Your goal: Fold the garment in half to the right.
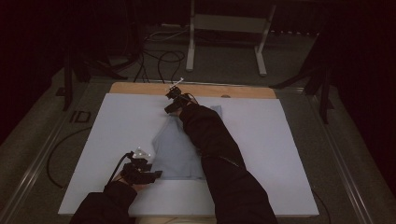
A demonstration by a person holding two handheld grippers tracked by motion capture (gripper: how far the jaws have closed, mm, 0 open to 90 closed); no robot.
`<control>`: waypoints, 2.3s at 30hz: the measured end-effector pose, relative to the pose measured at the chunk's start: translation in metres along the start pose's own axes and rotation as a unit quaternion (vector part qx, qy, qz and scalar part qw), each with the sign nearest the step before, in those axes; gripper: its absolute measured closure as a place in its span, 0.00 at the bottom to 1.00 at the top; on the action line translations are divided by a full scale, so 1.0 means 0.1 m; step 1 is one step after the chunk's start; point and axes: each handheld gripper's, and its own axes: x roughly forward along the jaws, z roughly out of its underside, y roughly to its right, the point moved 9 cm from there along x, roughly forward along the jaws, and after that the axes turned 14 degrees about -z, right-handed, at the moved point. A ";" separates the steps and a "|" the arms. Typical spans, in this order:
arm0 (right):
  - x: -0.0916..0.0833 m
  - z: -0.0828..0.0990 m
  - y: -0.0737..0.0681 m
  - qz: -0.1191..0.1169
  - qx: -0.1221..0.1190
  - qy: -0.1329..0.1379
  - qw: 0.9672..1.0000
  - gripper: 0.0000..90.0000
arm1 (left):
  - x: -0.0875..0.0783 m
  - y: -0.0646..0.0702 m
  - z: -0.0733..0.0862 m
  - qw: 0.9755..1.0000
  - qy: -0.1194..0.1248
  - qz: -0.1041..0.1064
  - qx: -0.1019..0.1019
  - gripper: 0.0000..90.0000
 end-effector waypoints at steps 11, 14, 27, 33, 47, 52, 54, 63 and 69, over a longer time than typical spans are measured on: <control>0.08 0.06 0.02 0.019 -0.017 -0.028 0.999 0.73 | 0.00 0.03 0.00 1.000 -0.005 0.011 0.005 0.76; 0.07 0.06 0.01 0.023 -0.029 -0.041 0.999 0.84 | 0.00 0.06 0.01 1.000 -0.006 0.019 0.010 0.84; -0.15 -0.06 -0.04 0.017 -0.043 -0.019 0.999 0.94 | -0.09 0.08 -0.07 0.999 0.005 0.031 0.013 0.95; -0.34 -0.16 -0.08 0.006 -0.057 0.013 0.998 0.94 | -0.17 0.08 -0.14 0.999 0.013 0.032 0.021 0.95; -0.64 -0.24 -0.12 0.000 -0.068 0.034 0.997 0.94 | -0.39 0.24 -0.38 0.997 0.030 0.035 0.055 0.95; -0.71 -0.24 -0.12 -0.005 -0.067 0.046 0.997 0.94 | -0.45 0.35 -0.48 0.996 0.038 0.041 0.072 0.95; -0.75 -0.24 -0.13 -0.004 -0.074 0.047 0.996 0.94 | -0.48 0.39 -0.53 0.995 0.041 0.045 0.076 0.95; -0.88 -0.20 -0.11 -0.012 -0.066 0.066 0.996 0.94 | -0.52 0.57 -0.73 0.992 0.053 0.053 0.098 0.95; -0.99 -0.17 -0.06 -0.015 -0.063 0.080 0.995 0.94 | -0.53 0.69 -0.84 0.990 0.056 0.056 0.113 0.95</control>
